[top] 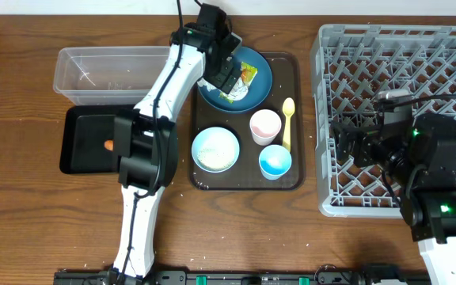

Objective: Sort waste into correct bins and load items into the dishwasher rack
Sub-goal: 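Move the left gripper back over the blue plate, then grasp the snack wrapper and tissue with the left gripper, then carry the wrapper and tissue into the clear plastic bin and release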

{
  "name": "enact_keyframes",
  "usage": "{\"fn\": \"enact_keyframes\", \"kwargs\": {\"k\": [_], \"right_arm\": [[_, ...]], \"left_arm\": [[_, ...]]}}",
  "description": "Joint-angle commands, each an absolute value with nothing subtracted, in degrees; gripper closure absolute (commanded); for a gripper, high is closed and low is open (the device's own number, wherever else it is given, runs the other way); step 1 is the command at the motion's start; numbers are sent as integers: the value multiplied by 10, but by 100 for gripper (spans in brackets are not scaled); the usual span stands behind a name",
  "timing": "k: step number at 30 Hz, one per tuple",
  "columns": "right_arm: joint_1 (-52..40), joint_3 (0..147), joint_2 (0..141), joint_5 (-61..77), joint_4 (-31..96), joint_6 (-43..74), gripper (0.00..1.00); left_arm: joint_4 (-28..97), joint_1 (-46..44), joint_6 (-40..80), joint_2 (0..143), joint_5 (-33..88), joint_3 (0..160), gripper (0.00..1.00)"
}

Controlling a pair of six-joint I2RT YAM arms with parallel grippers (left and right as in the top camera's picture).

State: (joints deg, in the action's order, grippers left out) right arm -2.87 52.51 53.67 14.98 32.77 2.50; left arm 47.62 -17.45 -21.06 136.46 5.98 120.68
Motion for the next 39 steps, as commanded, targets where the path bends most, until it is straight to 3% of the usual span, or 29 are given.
{"fn": "enact_keyframes", "kwargs": {"k": [1, 14, 18, 26, 29, 39], "right_arm": [[-24, 537, 539, 148, 329, 23, 2], [-24, 537, 539, 148, 332, 23, 1], [-24, 537, 539, 148, 332, 23, 2], [-24, 537, 539, 148, 332, 23, 1], [-24, 537, 539, 148, 332, 23, 1], [-24, 537, 539, 148, 332, 23, 2]], "left_arm": [[462, -177, -223, 1392, 55, 1221, 1], [432, -192, -225, 1436, 55, 1221, 0], [432, -194, -225, 1443, 55, 1221, 21], [429, -194, -224, 1443, 53, 1221, 88], [430, -194, -218, 1438, 53, 1224, 94], [434, -193, -146, 1342, 53, 1232, 94]]}}
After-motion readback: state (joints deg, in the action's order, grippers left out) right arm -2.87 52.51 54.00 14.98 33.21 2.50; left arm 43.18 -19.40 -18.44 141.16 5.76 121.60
